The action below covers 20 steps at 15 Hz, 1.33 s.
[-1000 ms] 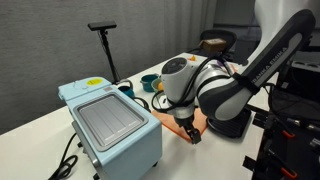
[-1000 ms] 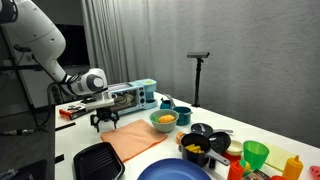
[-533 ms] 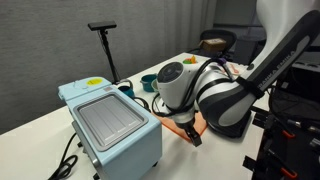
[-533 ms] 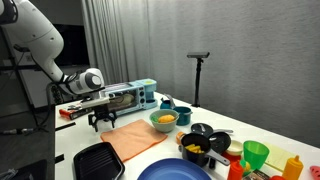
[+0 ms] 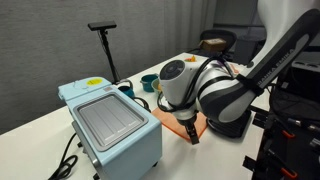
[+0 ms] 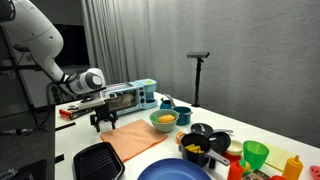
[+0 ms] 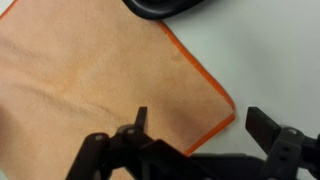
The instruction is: Fold the orange towel
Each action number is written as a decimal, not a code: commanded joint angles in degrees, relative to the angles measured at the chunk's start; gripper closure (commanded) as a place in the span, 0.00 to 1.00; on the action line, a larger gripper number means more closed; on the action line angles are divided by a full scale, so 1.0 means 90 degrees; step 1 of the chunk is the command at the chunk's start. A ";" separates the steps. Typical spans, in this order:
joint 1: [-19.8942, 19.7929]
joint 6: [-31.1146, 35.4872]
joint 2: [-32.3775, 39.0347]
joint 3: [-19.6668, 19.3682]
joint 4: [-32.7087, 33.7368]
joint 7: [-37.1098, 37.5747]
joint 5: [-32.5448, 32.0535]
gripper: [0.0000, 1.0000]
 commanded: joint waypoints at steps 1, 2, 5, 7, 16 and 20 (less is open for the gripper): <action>-0.0025 0.0121 -0.0216 -0.0045 -0.0244 0.0490 0.0223 0.00; -0.0066 0.0205 -0.0227 -0.0043 -0.0294 0.0511 0.0265 0.00; -0.0226 0.0545 -0.0229 -0.0013 -0.0448 0.0338 0.0398 0.00; -0.0315 0.0838 -0.0228 -0.0011 -0.0573 0.0234 0.0518 0.00; -0.0238 0.1189 -0.0216 -0.0146 -0.0671 0.0287 0.0336 0.58; -0.0215 0.1039 -0.0370 -0.0154 -0.0696 0.0340 0.0327 0.88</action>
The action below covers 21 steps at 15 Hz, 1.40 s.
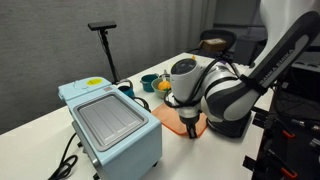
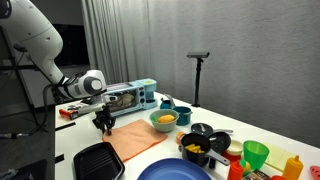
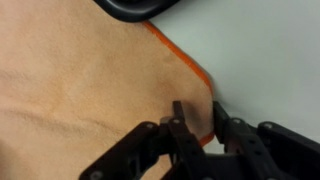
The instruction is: Fold the orange towel
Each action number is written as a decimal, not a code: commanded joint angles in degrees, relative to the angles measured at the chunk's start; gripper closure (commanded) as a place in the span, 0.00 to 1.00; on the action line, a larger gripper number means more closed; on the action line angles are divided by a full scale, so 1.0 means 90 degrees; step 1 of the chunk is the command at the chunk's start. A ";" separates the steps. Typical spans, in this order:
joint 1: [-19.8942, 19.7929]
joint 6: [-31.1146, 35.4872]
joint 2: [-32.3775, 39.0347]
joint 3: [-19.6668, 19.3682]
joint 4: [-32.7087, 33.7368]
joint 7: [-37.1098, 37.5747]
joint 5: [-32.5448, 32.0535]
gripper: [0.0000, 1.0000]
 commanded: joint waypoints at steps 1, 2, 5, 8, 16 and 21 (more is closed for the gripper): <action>-0.0013 -0.0052 -0.0288 -0.0068 -0.0173 -0.0087 0.0079 0.95; -0.0060 -0.0045 -0.0373 -0.0069 -0.0231 -0.0097 0.0138 1.00; -0.0231 -0.0069 -0.0747 -0.0112 -0.0450 -0.0110 0.0323 1.00; -0.0402 -0.0147 -0.1203 -0.0262 -0.0667 -0.0103 0.0324 0.99; -0.1392 0.0792 -0.0913 -0.0221 -0.0224 -0.2844 0.0934 0.99; -0.1938 0.0268 -0.0726 -0.0073 0.0365 -0.4786 0.1662 0.99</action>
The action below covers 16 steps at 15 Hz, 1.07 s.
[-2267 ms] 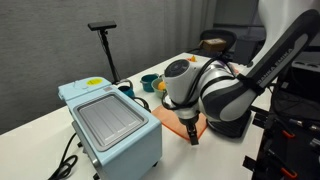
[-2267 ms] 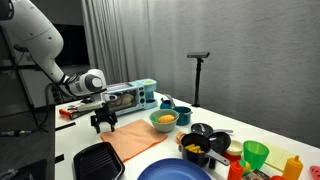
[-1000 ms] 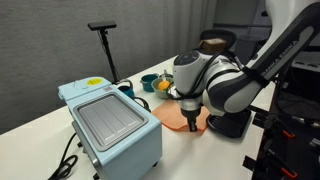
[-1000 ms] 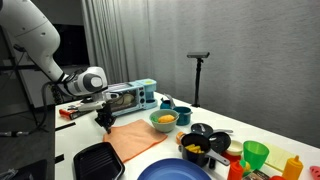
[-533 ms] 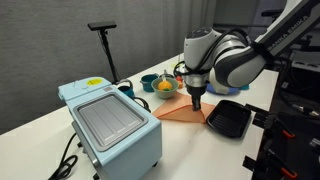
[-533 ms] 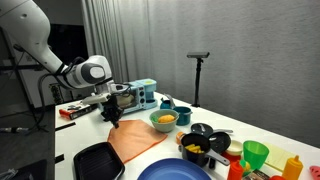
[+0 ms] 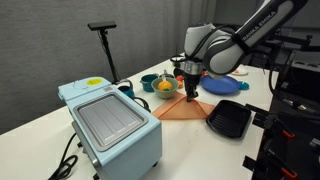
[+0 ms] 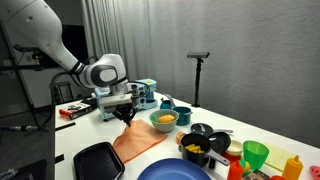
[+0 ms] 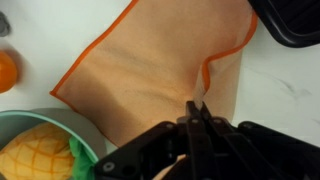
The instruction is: Fold the orange towel
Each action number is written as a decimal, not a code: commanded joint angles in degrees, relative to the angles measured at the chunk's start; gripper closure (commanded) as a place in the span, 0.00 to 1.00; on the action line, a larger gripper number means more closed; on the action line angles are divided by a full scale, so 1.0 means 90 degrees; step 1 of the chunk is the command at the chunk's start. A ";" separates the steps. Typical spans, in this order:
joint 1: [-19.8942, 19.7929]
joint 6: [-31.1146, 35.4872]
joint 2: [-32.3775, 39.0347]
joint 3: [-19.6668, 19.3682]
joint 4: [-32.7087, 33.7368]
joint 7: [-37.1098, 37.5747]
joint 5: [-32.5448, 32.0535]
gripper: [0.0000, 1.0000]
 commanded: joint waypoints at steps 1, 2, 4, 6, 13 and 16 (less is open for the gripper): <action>-0.0425 -0.0439 0.0091 0.0167 0.0486 -0.1212 0.0451 0.99; -0.0485 -0.0498 0.0099 0.0150 0.0577 -0.1449 0.0516 0.99; -0.0473 -0.0764 0.0206 0.0048 0.0840 -0.1633 0.0410 0.99; -0.0566 -0.0833 0.0276 -0.0021 0.0975 -0.1808 0.0464 0.99; -0.0512 -0.1249 0.1012 -0.0064 0.1747 -0.1804 0.0338 0.99; -0.0574 -0.1472 0.1270 -0.0064 0.2081 -0.1854 0.0365 0.99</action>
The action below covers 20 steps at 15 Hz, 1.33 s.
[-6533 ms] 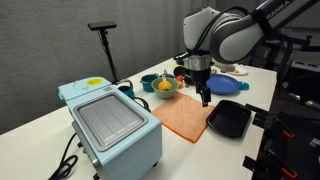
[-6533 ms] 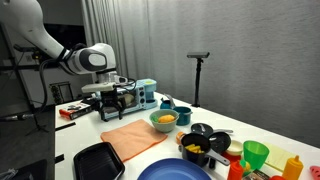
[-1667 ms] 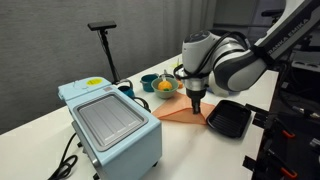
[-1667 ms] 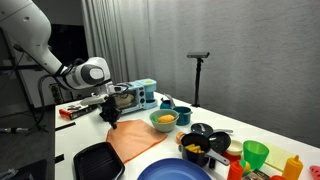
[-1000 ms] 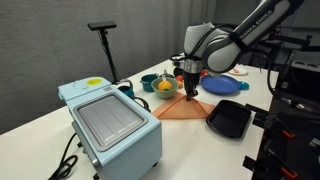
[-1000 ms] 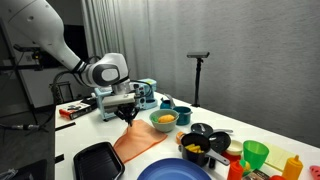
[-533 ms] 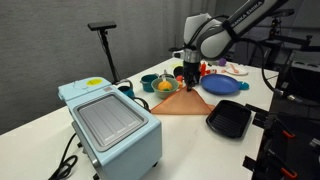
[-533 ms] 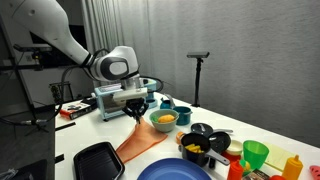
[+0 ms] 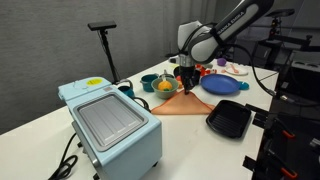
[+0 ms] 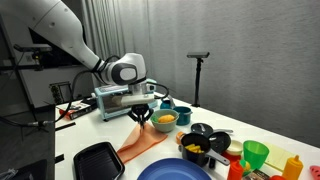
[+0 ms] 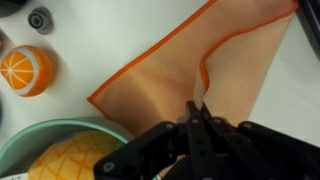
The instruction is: Fold the orange towel
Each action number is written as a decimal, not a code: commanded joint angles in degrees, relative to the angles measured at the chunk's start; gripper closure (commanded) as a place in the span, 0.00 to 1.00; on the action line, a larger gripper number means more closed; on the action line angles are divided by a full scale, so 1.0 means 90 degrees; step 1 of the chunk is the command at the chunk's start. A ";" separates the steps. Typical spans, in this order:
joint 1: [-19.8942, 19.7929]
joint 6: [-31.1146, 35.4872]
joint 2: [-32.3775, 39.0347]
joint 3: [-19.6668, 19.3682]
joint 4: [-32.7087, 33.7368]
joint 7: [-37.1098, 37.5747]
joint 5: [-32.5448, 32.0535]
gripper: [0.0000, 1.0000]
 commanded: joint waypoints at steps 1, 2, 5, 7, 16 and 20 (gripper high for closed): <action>-0.0039 -0.0430 0.0415 -0.0017 0.0643 -0.0213 0.0038 0.99; -0.0033 -0.0499 0.0474 -0.0041 0.0735 -0.0172 0.0013 0.99; -0.0094 -0.0575 0.0493 -0.0100 0.0847 -0.0161 0.0021 0.99; -0.0098 -0.0631 0.0450 -0.0162 0.0881 -0.0077 -0.0008 0.70; 0.0127 -0.0430 -0.0300 -0.0228 0.0326 0.0030 -0.0476 0.03; 0.0686 -0.0974 -0.0492 -0.0058 0.0314 0.0906 -0.0646 0.00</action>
